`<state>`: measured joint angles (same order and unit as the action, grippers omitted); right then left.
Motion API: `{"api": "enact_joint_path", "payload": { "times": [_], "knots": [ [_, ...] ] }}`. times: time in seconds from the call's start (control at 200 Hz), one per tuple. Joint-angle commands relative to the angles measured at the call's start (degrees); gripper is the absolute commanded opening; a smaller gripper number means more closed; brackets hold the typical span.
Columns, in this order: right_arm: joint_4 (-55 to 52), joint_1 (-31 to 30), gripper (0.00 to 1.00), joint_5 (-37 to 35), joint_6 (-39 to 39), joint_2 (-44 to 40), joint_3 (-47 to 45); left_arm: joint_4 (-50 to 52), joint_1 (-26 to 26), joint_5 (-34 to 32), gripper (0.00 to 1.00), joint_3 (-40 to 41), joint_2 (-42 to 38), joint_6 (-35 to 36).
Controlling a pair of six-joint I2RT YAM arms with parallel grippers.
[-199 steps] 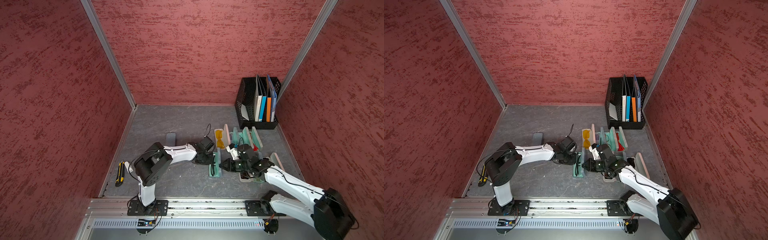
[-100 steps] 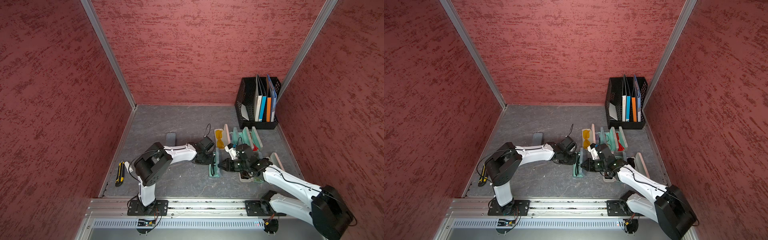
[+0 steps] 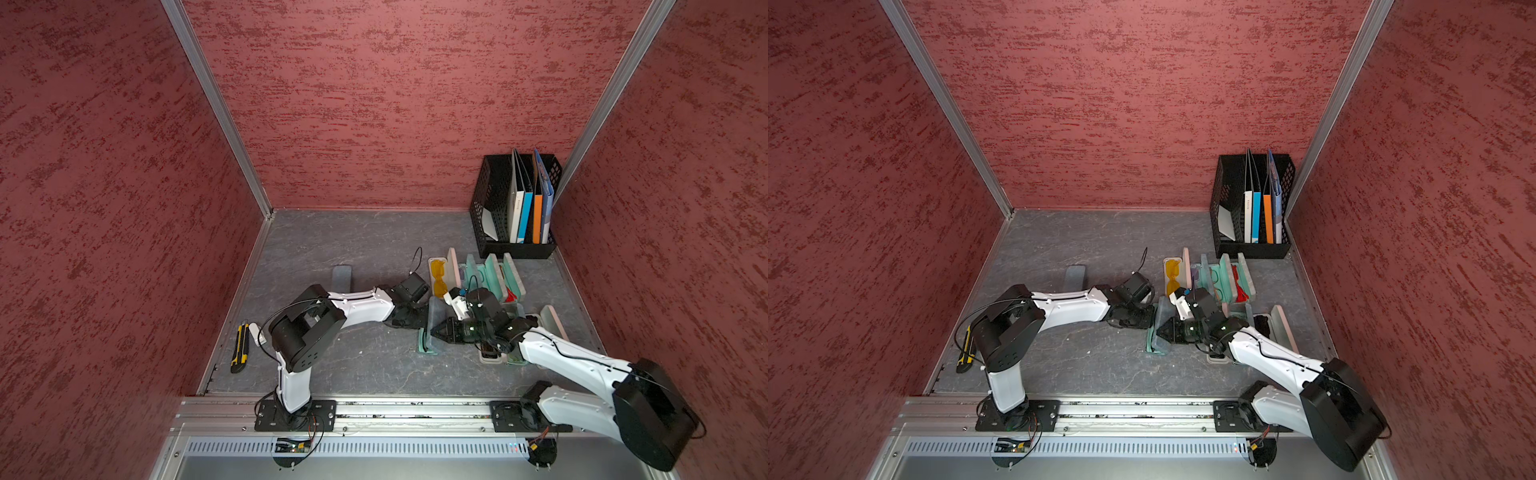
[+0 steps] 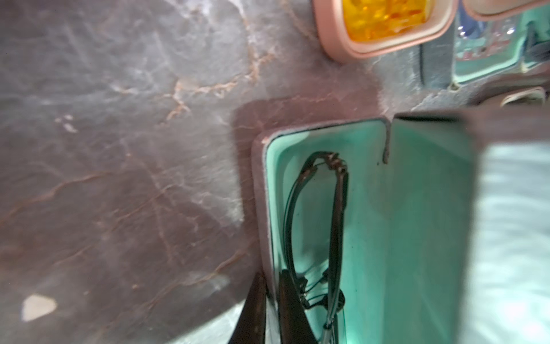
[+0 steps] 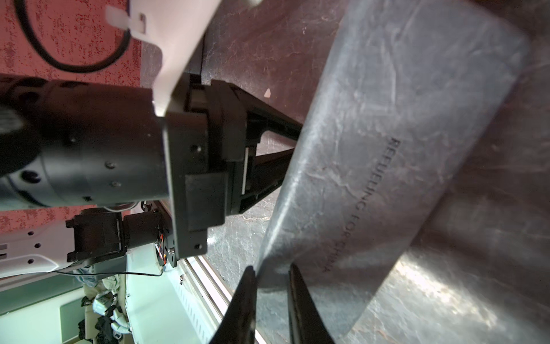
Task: Close the glasses case
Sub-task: Close the glasses case at the center of the board.
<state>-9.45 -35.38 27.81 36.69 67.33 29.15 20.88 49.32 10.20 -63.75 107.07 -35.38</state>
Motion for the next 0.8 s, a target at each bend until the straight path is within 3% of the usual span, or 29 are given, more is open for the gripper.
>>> {"api": "enact_joint_path", "payload": {
  "times": [0.0,0.321,0.541,0.616,0.796],
  "knots": [
    [-2.0,-0.5,0.2,-3.5,0.2,1.5,-0.1,-2.3,0.7,0.9,0.11,0.2,1.2,0.2],
    [-0.8,-1.4,0.22,-4.0,0.9,3.5,0.0,-2.6,0.3,1.2,0.15,1.4,-1.0,-0.5],
    [-0.9,-1.5,0.26,-4.5,1.0,3.9,0.1,-3.0,-0.4,1.3,0.3,3.3,-4.7,-1.4],
    [-0.4,-1.5,0.26,-4.5,1.3,4.4,0.0,-3.2,-1.1,1.6,0.41,3.8,-4.9,-2.3],
    [0.0,-1.5,0.27,-4.3,1.5,5.1,0.0,-6.2,-1.9,1.6,0.49,6.8,-8.9,-4.5]
  ]
}}
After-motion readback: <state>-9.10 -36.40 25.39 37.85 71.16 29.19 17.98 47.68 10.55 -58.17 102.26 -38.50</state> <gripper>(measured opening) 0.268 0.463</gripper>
